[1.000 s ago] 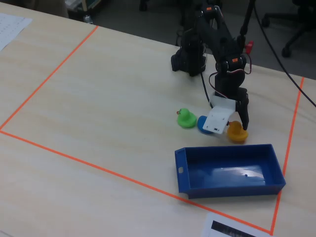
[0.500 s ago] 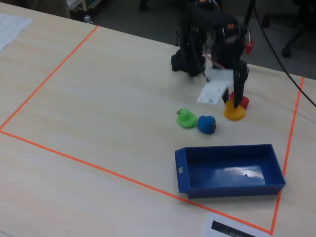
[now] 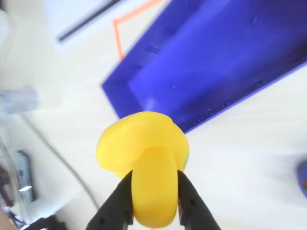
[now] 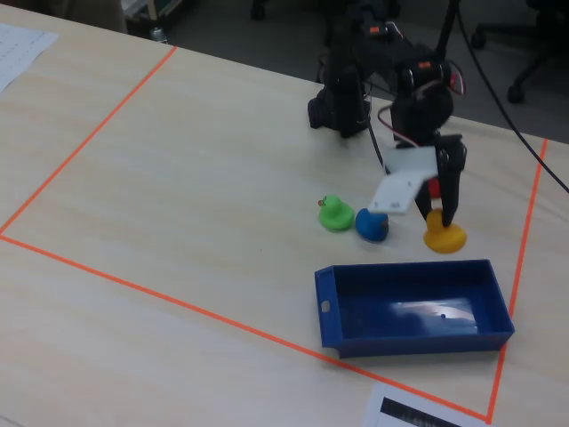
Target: Grasp yellow duck and put it into box.
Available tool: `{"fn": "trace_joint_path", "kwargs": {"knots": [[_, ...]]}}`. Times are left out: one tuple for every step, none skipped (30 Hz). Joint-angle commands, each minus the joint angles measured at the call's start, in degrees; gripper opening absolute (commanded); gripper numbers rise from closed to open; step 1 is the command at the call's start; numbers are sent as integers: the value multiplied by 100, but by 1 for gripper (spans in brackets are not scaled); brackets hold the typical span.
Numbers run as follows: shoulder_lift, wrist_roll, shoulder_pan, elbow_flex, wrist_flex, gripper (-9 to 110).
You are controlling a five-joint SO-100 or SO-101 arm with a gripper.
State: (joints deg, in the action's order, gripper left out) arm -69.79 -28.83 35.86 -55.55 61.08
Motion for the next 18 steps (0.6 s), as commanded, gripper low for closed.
{"fn": "trace_joint_path", "kwargs": {"knots": [[615, 97, 79, 835, -290, 1], [817, 97, 79, 940, -352, 1], [993, 123, 88, 1081, -387, 1], [1169, 132, 97, 1239, -387, 1], [1327, 158, 105, 1397, -387, 1], [1477, 185, 114, 1564, -387, 1], [1608, 193, 114, 1714, -378, 3], [1731, 176, 114, 1846, -352, 5], [1846, 132, 105, 1978, -299, 10], [1934, 88, 97, 2083, -202, 15], [2030, 26, 88, 2224, -62, 18], [2118, -9, 79, 2347, 79, 20], [2171, -9, 62, 2408, 185, 22], [2180, -18, 44, 2417, 246, 24], [2180, -26, 18, 2417, 299, 27], [2145, -53, -9, 2426, 360, 29], [2083, -105, -44, 2479, 457, 33], [2021, -176, -79, 2593, 598, 38]]}}
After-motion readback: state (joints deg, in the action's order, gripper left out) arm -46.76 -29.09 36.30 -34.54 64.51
